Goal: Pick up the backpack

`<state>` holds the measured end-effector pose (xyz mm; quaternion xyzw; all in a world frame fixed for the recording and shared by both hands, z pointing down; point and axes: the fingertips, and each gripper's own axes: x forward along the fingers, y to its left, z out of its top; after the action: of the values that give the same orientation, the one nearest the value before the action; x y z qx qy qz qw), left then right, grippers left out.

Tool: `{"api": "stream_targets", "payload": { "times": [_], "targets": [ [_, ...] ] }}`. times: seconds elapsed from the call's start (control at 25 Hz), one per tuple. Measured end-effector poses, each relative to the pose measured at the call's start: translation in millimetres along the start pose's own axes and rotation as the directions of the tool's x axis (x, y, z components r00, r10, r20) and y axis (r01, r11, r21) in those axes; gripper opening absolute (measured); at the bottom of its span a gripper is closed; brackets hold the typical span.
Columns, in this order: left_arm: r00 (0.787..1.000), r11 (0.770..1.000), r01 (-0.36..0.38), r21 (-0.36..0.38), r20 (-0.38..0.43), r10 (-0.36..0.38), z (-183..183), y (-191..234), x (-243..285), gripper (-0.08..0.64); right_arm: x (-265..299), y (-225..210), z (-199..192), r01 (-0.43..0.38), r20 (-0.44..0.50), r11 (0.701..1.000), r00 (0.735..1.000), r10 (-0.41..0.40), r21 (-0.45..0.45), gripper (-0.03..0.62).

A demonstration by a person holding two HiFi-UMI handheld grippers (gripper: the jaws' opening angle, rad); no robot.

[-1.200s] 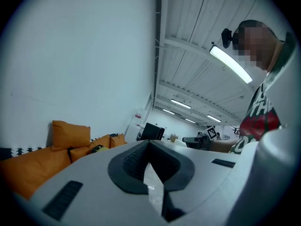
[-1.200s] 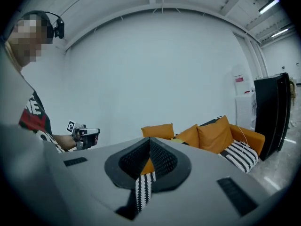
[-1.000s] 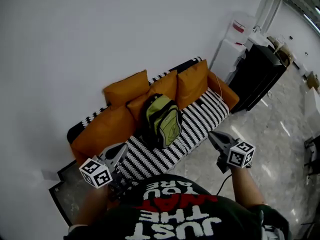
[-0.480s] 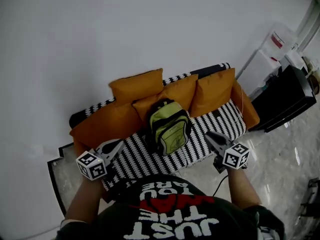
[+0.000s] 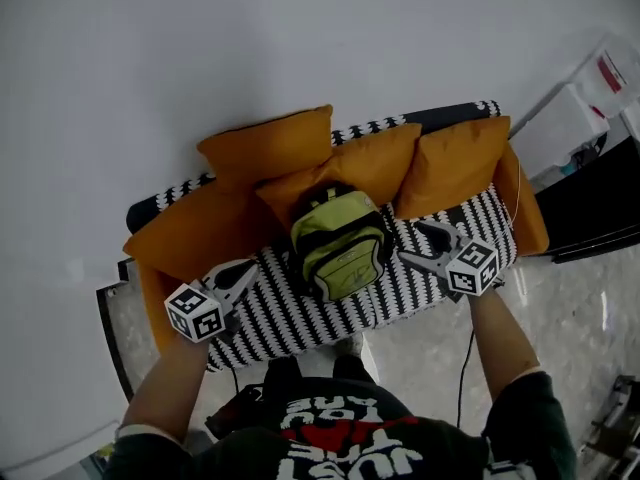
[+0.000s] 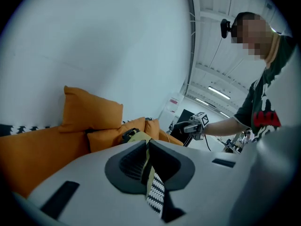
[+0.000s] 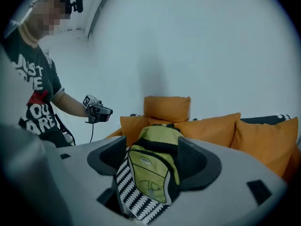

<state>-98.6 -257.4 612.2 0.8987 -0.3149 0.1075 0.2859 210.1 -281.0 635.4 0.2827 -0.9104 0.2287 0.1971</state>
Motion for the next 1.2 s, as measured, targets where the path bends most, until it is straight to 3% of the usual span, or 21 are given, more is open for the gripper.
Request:
{"api": "stream_targets", "payload": {
  "times": [0.08,0.16,0.28,0.36,0.48,0.64,0.76,0.92,1.08,1.2],
  "targets": [
    [0.999,0.999,0.039,-0.011,-0.014,-0.039,-23,18,20,0.049,24,-14,-22,-0.020,-0.075,0.999,0.997,0.017,-0.041,0.345],
    [0.994,0.995,0.099,0.008,-0.057,-0.098,-53,30,43,0.158,46,-30,-48,-0.035,-0.165,0.996,0.986,0.022,-0.077,0.370],
    [0.969,0.981,0.174,0.082,-0.192,-0.156,-113,44,76,0.354,75,-48,-95,-0.068,-0.301,0.990,0.953,0.029,-0.120,0.421],
    [0.956,0.976,0.187,0.111,-0.248,-0.155,-147,53,99,0.405,93,-61,-124,-0.085,-0.372,0.985,0.928,0.023,-0.150,0.448],
    [0.951,0.971,0.209,0.117,-0.258,-0.173,-174,54,132,0.474,118,-80,-154,-0.102,-0.423,0.981,0.906,0.023,-0.163,0.473],
    [0.938,0.950,0.304,0.070,-0.197,-0.285,-184,44,160,0.550,147,-91,-181,-0.163,-0.482,0.973,0.874,0.065,-0.165,0.485],
    [0.914,0.922,0.384,0.050,-0.160,-0.372,-182,33,168,0.552,166,-84,-191,-0.221,-0.500,0.960,0.859,0.109,-0.172,0.489],
    [0.899,0.902,0.426,0.069,-0.144,-0.414,-181,17,175,0.557,185,-77,-191,-0.234,-0.460,0.957,0.878,0.134,-0.169,0.486],
    [0.917,0.920,0.391,0.038,-0.102,-0.385,-180,-1,166,0.557,187,-66,-191,-0.249,-0.406,0.960,0.896,0.179,-0.127,0.475],
    [0.956,0.959,0.281,0.034,-0.095,-0.277,-185,6,170,0.555,191,-48,-190,-0.287,-0.381,0.952,0.896,0.228,-0.106,0.366]
  ]
}}
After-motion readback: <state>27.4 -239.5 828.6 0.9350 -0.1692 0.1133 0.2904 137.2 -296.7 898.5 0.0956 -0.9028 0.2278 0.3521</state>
